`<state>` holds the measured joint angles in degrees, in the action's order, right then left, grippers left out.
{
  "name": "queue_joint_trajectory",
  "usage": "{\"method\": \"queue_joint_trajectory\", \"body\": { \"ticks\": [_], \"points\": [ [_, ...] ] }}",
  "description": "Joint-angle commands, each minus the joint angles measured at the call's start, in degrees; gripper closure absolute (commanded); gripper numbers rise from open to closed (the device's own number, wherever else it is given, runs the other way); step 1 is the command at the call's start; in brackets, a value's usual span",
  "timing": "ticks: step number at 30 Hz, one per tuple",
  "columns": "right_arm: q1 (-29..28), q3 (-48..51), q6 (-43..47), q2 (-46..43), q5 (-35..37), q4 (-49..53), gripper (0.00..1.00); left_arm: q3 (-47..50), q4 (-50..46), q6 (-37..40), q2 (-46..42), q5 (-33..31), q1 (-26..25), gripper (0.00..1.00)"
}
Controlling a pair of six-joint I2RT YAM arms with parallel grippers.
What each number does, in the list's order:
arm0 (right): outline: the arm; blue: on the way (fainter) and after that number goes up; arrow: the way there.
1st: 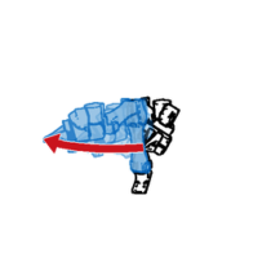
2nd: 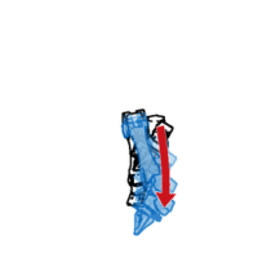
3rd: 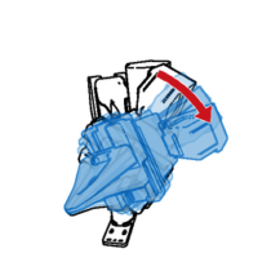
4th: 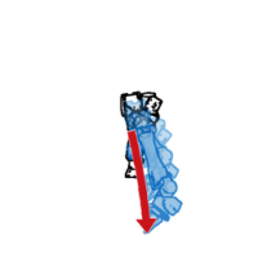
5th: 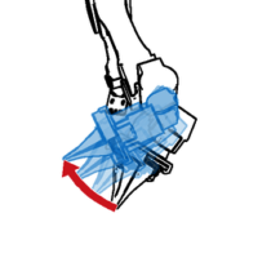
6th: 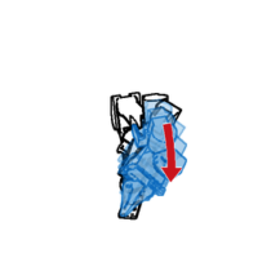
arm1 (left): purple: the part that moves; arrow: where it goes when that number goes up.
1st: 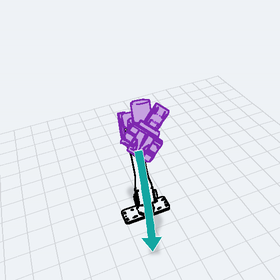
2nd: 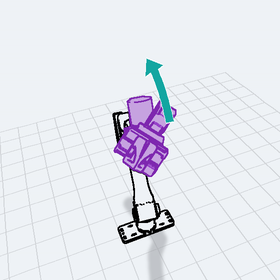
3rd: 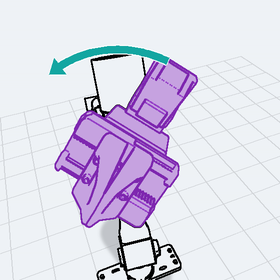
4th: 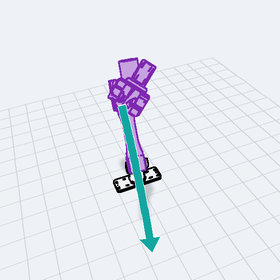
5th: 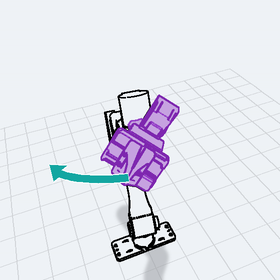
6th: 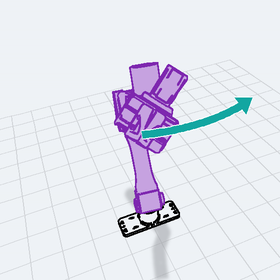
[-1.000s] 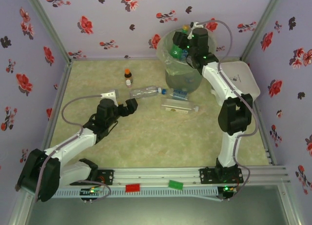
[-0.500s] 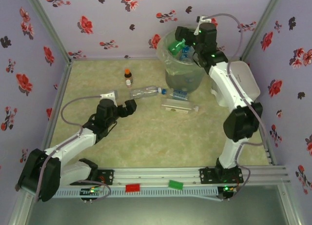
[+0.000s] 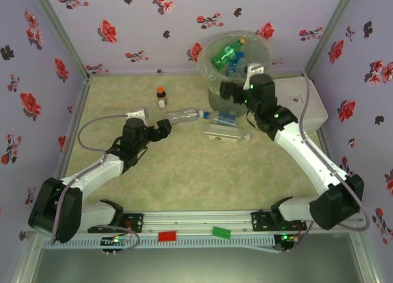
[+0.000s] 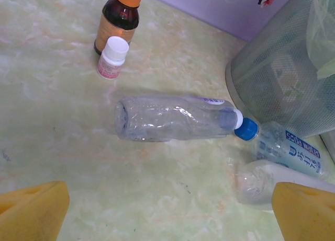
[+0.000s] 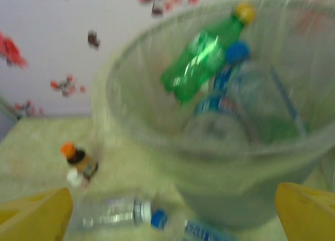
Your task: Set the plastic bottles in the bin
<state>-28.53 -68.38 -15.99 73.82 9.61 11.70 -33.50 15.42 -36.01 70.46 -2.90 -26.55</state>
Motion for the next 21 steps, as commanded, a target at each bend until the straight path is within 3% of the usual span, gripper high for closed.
{"method": "queue_joint_trajectory", "body": {
  "ticks": [1,8,21],
  "points": [
    [-2.74,7.38,-2.54,-3.47,2.99,1.27,0.0,-2.17,1.26,0.82,1.33,0.94,0.53,0.0],
    [-5.1,18.13,-6.09,-4.78,1.95,1.57,0.0,-1.4,1.17,-0.07,0.96,1.87,0.69,0.0],
    [-5.57,9.14,3.62,7.16,4.79,13.33,0.0,-1.27,-1.52,-0.03,0.71,1.83,1.56,0.0]
  ]
}}
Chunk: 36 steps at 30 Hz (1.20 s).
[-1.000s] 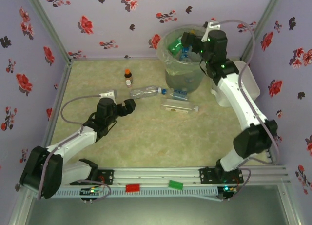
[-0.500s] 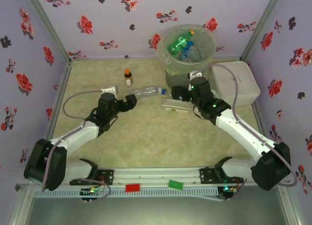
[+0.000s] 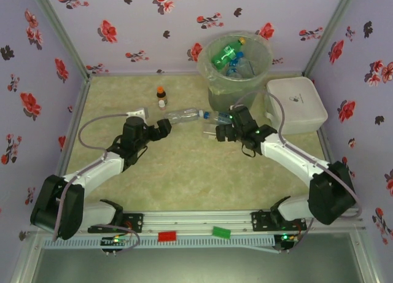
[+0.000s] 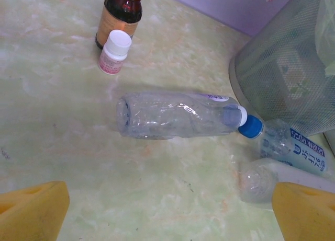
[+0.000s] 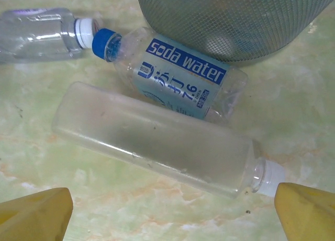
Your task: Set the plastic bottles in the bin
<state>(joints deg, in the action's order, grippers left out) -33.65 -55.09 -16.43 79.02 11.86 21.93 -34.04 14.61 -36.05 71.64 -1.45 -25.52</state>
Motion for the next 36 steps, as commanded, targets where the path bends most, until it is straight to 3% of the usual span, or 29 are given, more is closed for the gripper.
{"method": "queue_joint_trajectory", "body": {
  "ticks": [1,12,26,36],
  "points": [
    [-0.45,-5.35,4.98,3.09,2.63,3.46,0.0,-0.67,-0.89,0.02,-0.49,0.35,0.69,0.0],
    [-0.54,-9.59,8.78,12.8,-0.85,5.11,0.0,-1.98,-4.05,1.06,-0.33,1.49,1.7,0.0],
    [-0.2,-8.75,15.82,19.18,-5.14,-0.34,0.0,-2.32,-3.71,-0.31,1.58,3.46,1.7,0.0],
    [-0.22,-8.52,15.82,21.22,-7.16,2.71,0.0,-2.85,-3.63,-1.0,2.22,4.28,1.69,0.0]
  ]
}}
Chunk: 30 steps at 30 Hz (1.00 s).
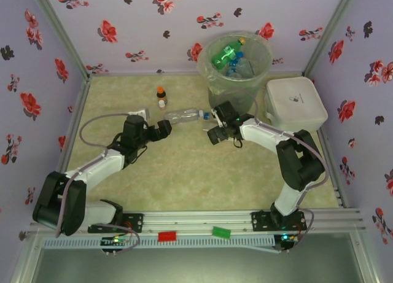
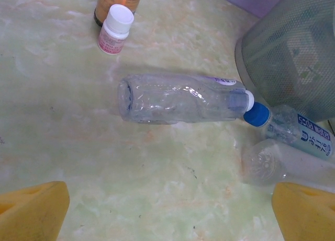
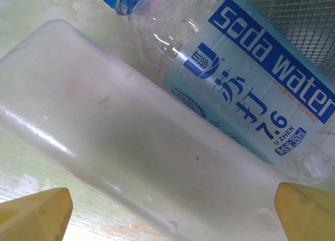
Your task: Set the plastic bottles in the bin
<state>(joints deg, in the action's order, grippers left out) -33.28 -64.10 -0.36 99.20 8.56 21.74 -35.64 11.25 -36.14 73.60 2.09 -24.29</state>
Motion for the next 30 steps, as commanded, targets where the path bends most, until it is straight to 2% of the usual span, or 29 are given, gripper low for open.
{"method": "queue_joint_trajectory", "body": {
  "ticks": [1,11,15,18,25,30],
  "points": [
    [-0.94,0.77,-0.5,0.46,-3.45,3.11,0.0,-1.27,-0.26,-0.85,0.29,0.75,0.42,0.0],
    [-4.52,0.44,-2.95,-6.51,-1.22,6.56,0.0,-1.44,-1.38,0.26,-0.04,0.86,0.46,0.0],
    [-4.43,-0.15,0.99,-6.23,5.72,5.69,0.0,-1.86,-2.55,0.96,-0.02,0.86,0.45,0.0],
    [-3.91,-1.71,4.93,-3.04,7.98,6.35,0.0,-2.55,-3.91,1.51,-0.13,0.96,0.48,0.0],
    [-2.25,-2.09,9.29,2.41,6.89,5.03,0.0,-2.63,-4.69,1.18,-1.18,1.08,0.44,0.0],
    [-2.23,-1.57,9.33,3.39,2.58,5.23,0.01,-3.25,-5.75,1.71,-1.12,1.0,0.47,0.0]
  ]
}}
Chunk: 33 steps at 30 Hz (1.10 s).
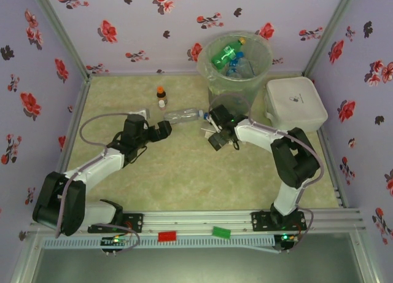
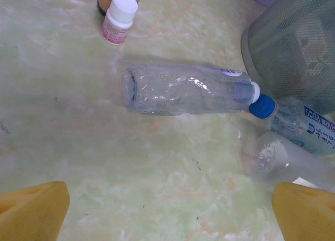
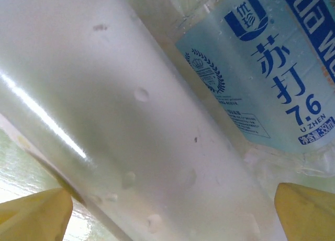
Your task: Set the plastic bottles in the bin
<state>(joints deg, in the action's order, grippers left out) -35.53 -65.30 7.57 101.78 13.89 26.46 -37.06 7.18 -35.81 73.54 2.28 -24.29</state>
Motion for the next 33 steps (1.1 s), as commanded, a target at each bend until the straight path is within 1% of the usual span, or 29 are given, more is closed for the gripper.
{"method": "queue_joint_trajectory", "body": {
  "ticks": [1,4,7,11,14,17,18,20,22,25,28,33],
  "points": [
    [-0.06,-0.47,0.78,0.88,-3.52,1.02,0.01,-2.11,-1.86,1.36,-0.9,0.81,0.46,0.0],
    [-1.12,0.26,-0.88,0.29,-5.35,1.75,0.05,-2.41,-1.74,1.11,-0.62,0.88,0.41,0.0],
    [-2.64,2.06,-2.5,-0.73,-5.9,0.7,0.06,-2.14,-1.29,1.16,-0.54,0.84,0.48,0.0],
    [-2.88,2.99,-3.58,0.01,-4.07,-1.18,0.06,-2.23,-1.64,1.1,0.02,0.83,0.43,0.0],
    [-2.88,0.6,-3.02,2.75,-2.74,0.21,0.05,-2.4,-1.73,1.0,0.12,0.79,0.44,0.0],
    [-2.88,-1.7,-2.39,4.71,-3.53,1.61,0.07,-2.55,-1.64,0.82,0.08,0.83,0.41,0.0],
    [-2.88,-2.3,-2.22,4.92,-3.97,1.99,0.09,-2.67,-1.77,0.98,0.07,0.87,0.47,0.0],
    [-2.97,-2.73,-2.22,4.84,-4.8,2.45,0.18,-2.76,-1.91,1.18,0.04,0.88,0.46,0.0],
    [-2.97,-2.62,-2.2,3.94,-5.68,2.61,0.29,-2.94,-1.94,1.5,-0.06,0.58,0.43,0.0],
    [-3.05,-2.55,-3.07,2.21,-7.5,2.8,0.42,-2.99,-1.35,1.56,-0.06,-0.05,0.44,0.0],
    [-3.36,-1.81,-5.26,-0.24,-9.41,1.46,0.51,-2.81,-0.3,1.98,0.07,-0.21,0.54,0.0],
    [-3.75,2.1,-11.18,-5.02,-11.93,-3.29,0.56,-3.13,0.93,1.5,0.9,-1.05,1.07,0.0]
  ]
}}
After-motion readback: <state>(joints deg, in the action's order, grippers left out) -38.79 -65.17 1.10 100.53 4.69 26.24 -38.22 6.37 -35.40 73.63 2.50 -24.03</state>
